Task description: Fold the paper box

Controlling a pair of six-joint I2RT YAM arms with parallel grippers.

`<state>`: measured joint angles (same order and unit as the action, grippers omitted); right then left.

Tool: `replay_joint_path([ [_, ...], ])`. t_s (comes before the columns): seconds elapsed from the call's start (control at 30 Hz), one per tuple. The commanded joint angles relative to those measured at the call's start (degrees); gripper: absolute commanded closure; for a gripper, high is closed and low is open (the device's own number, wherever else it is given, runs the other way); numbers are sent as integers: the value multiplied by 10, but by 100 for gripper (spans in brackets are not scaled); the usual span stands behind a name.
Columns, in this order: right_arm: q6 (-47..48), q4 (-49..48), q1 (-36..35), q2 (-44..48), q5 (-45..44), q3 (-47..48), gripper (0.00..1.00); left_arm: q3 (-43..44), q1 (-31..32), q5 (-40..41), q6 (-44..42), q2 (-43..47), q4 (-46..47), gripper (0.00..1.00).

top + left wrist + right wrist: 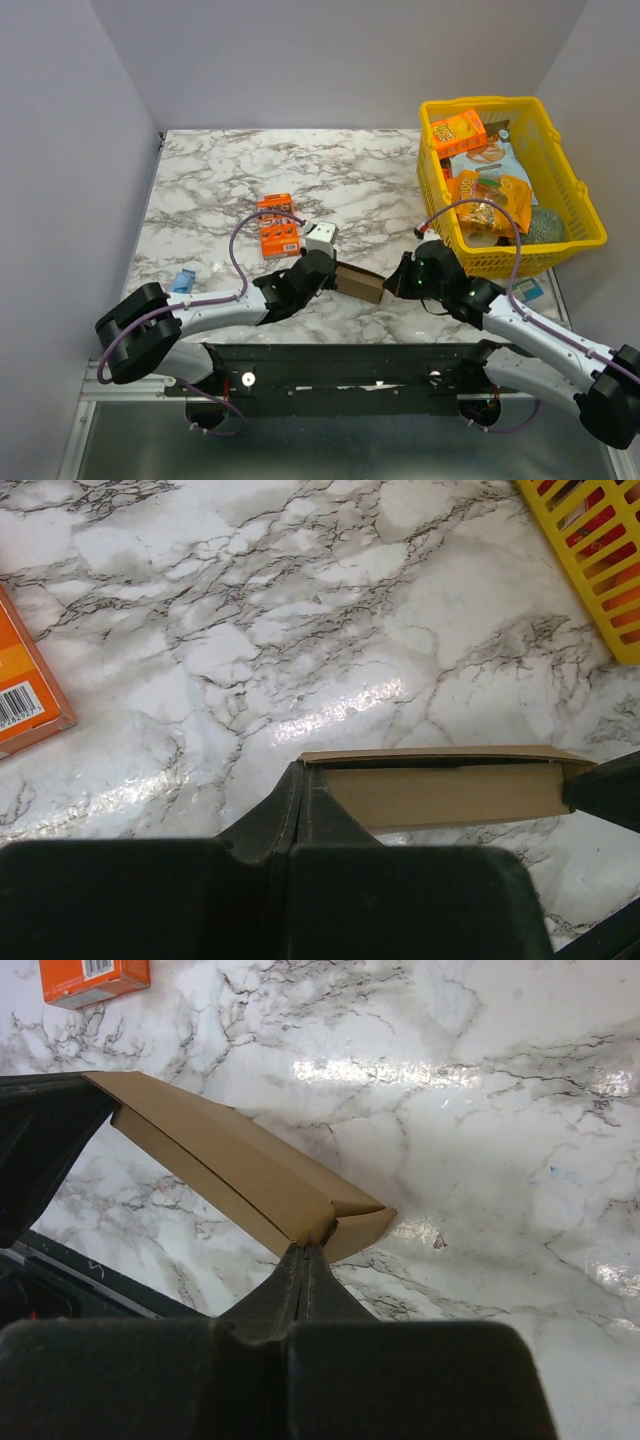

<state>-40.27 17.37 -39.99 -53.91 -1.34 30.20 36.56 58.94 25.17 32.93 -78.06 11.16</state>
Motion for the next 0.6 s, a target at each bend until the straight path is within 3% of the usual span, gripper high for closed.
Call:
replay_joint_path([
  [0.0,-17,75,-23,-24,-8,-37,99,-37,14,-29,8,-24,-114,100],
  [0.17,0,111,-28,-2,-29,-10,99,-50,14,-35,-16,-15,-89,100],
  [0.2,6,116,-27,0,-30,4,94,-53,14,-41,-30,-12,-83,100],
  [0.23,18,129,-29,4,-31,11,77,-60,14,-43,-36,-8,-70,100],
  [0.3,29,138,-32,15,-28,25,62,-68,14,-47,-45,-3,-60,100],
  [0.33,37,145,-36,20,-27,35,49,-72,14,-47,-53,-2,-56,100],
  [0.43,51,151,-38,46,-21,51,34,-79,14,-49,-68,-2,-50,100],
  [0.57,69,145,-38,59,-30,84,26,-86,14,-57,-76,0,-38,100],
])
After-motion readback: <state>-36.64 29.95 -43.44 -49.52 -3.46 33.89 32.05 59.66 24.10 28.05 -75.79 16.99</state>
